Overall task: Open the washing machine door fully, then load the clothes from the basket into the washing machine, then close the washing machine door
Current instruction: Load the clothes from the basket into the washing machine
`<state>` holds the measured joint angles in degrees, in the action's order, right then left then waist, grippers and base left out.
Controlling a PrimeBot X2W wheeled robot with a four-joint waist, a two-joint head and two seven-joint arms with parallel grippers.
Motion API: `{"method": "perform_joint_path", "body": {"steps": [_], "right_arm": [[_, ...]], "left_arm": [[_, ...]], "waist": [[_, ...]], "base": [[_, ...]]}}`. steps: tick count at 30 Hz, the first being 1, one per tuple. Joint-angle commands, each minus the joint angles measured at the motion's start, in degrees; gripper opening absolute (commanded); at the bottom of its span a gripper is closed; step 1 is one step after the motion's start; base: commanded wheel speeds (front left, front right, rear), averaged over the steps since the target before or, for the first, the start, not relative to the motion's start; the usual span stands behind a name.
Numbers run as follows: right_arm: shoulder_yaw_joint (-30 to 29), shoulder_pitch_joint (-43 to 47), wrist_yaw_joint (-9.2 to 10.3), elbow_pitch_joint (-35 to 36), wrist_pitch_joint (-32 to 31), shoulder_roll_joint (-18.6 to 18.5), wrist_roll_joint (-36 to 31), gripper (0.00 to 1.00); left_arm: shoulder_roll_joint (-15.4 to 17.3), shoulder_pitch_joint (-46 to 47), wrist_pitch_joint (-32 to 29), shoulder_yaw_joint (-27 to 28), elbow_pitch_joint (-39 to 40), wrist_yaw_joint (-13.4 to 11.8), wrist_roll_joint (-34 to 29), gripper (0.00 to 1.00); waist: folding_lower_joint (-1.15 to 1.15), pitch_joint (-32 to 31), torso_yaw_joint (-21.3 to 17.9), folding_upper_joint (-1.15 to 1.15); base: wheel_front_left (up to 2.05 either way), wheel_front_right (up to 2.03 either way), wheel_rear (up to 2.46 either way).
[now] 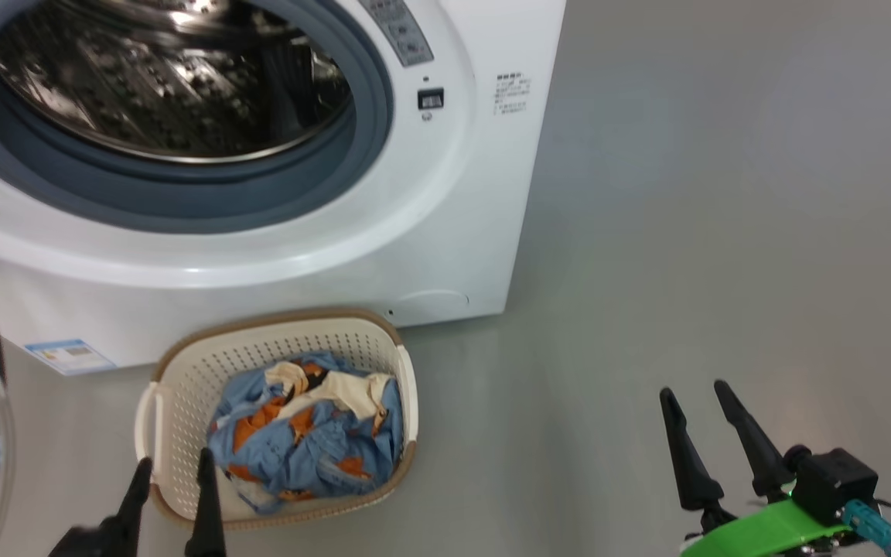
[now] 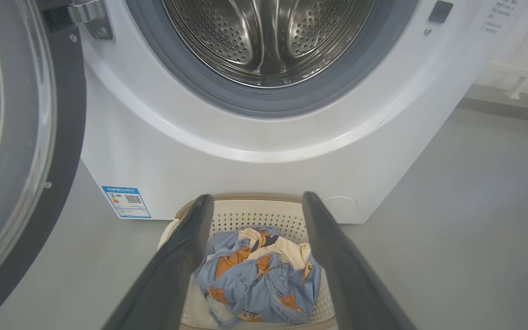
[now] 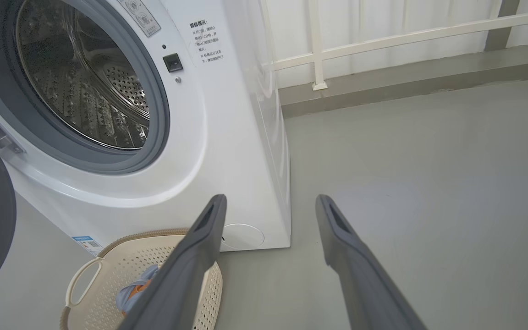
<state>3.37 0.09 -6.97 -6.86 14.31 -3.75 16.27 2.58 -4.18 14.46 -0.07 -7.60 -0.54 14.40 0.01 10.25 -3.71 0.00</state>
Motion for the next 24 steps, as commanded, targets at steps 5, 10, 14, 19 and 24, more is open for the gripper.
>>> {"method": "perform_joint_path", "body": {"steps": [5, 10, 14, 19, 24], "right_arm": [[2.42, -4.82, -0.52, 2.03, 0.69, 0.01, 0.03, 1.0], [2.97, -7.16, -0.52, 2.29, 0.69, 0.2, -0.01, 1.0], [3.53, -9.05, -0.52, 2.72, 0.69, 0.29, -0.12, 1.0], [3.98, -11.61, -0.52, 3.65, 0.69, 0.35, -0.37, 1.0], [4.0, -13.68, -0.52, 4.51, 0.69, 0.42, -0.42, 1.0]], "left_arm": [[1.37, 8.17, -2.94, 0.72, -5.51, 0.84, 0.16, 1.0], [3.61, 14.4, -5.52, 0.36, -11.54, 1.92, 0.15, 1.0], [5.28, 19.76, -7.63, 0.27, -17.49, 2.86, 0.54, 1.0], [7.9, 27.13, -9.71, 0.14, -25.16, 3.7, 0.5, 1.0], [10.27, 34.53, -10.97, -0.01, -31.98, 4.87, 0.9, 1.0]], "waist": [[0.0, 9.24, -2.99, 0.0], [0.0, 13.98, -4.79, 0.0], [0.0, 17.87, -5.8, 0.0], [0.0, 23.38, -6.85, 0.0], [0.0, 28.69, -7.7, 0.0]], "base": [[0.0, 0.0, 0.0], [0.0, 0.0, 0.0], [0.0, 0.0, 0.0], [0.0, 0.0, 0.0], [0.0, 0.0, 0.0]]}}
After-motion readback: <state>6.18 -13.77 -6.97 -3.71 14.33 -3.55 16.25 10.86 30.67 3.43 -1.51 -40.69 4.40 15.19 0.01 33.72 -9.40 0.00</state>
